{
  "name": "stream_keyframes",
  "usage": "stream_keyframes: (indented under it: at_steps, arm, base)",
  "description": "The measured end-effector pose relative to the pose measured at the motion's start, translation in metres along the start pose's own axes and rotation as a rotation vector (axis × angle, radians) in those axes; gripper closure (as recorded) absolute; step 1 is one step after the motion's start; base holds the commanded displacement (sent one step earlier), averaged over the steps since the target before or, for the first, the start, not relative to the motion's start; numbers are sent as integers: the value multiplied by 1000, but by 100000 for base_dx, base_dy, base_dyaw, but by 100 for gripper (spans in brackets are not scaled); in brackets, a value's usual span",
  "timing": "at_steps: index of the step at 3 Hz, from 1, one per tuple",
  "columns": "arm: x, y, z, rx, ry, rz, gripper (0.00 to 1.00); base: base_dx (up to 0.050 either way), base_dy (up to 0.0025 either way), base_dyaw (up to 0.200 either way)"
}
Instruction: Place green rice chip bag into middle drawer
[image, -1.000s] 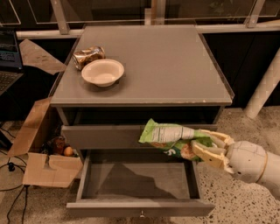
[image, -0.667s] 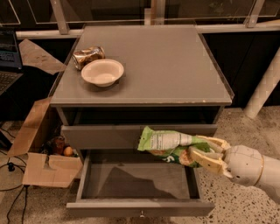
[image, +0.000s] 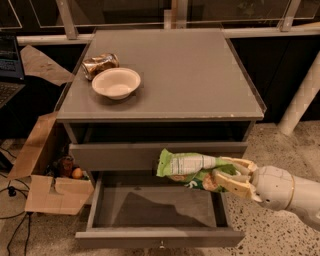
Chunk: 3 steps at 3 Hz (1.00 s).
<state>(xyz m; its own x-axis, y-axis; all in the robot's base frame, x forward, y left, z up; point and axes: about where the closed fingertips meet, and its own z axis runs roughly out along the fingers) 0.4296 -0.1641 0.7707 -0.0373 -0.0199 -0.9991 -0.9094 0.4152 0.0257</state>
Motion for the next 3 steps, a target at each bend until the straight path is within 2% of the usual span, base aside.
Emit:
stream_keyframes:
  at_steps: [1,3]
  arm:
    - [-2,2,6,-13,23,-14,100]
    - [52,-3,27,-84,220,-1,100]
  base:
    - [0,0,0]
    - [0,0,0]
